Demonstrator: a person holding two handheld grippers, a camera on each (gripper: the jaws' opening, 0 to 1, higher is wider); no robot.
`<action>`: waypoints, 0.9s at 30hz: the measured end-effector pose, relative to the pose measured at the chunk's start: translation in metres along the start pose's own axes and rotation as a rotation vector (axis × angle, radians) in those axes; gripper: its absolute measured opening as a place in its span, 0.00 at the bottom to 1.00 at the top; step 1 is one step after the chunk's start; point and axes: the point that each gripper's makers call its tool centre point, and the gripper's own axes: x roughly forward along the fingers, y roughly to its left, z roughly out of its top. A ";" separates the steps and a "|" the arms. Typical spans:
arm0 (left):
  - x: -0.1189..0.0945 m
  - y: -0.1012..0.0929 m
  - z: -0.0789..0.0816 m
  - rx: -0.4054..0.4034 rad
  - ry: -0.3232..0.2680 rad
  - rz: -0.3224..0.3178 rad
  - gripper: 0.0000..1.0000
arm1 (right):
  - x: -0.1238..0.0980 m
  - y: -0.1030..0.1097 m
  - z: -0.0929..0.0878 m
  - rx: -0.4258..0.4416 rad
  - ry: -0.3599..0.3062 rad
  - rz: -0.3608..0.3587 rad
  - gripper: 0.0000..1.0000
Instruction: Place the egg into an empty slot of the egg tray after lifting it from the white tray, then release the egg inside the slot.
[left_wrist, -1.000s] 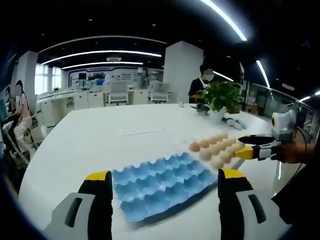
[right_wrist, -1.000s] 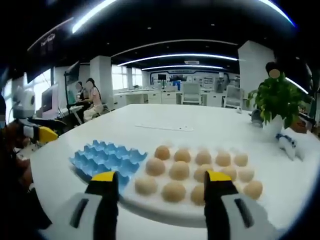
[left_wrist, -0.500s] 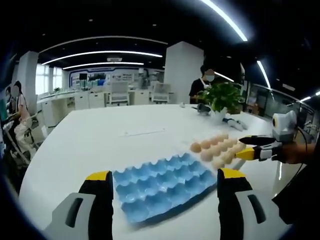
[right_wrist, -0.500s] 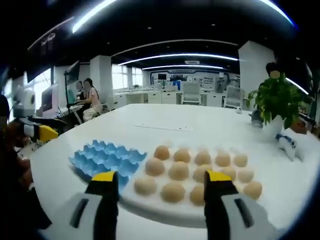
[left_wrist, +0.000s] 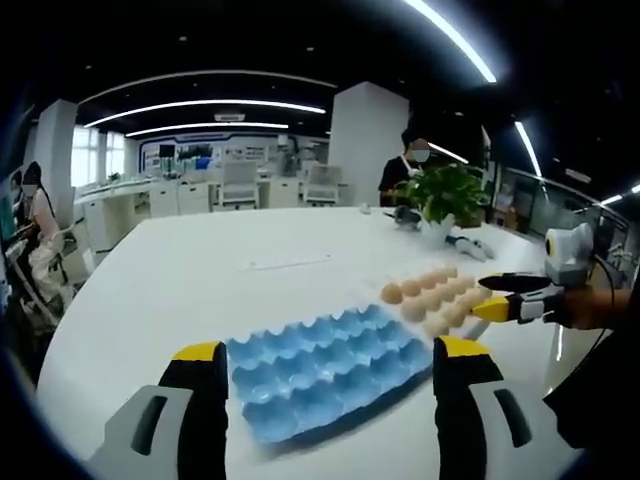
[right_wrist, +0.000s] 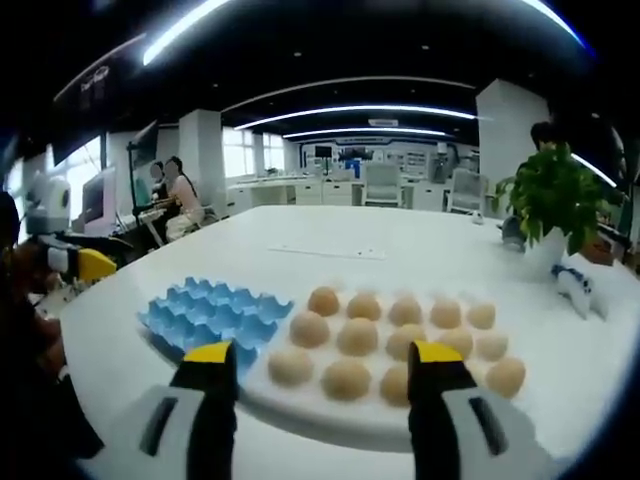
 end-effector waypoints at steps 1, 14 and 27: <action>0.000 0.000 -0.001 0.001 0.001 0.002 0.85 | 0.000 0.000 0.000 0.000 0.001 0.000 0.71; 0.000 0.003 -0.001 -0.007 -0.002 0.010 0.85 | 0.003 0.008 -0.005 -0.036 0.019 0.013 0.69; -0.001 0.004 -0.004 -0.017 0.006 0.008 0.83 | 0.018 0.022 -0.015 -0.213 0.072 0.049 0.60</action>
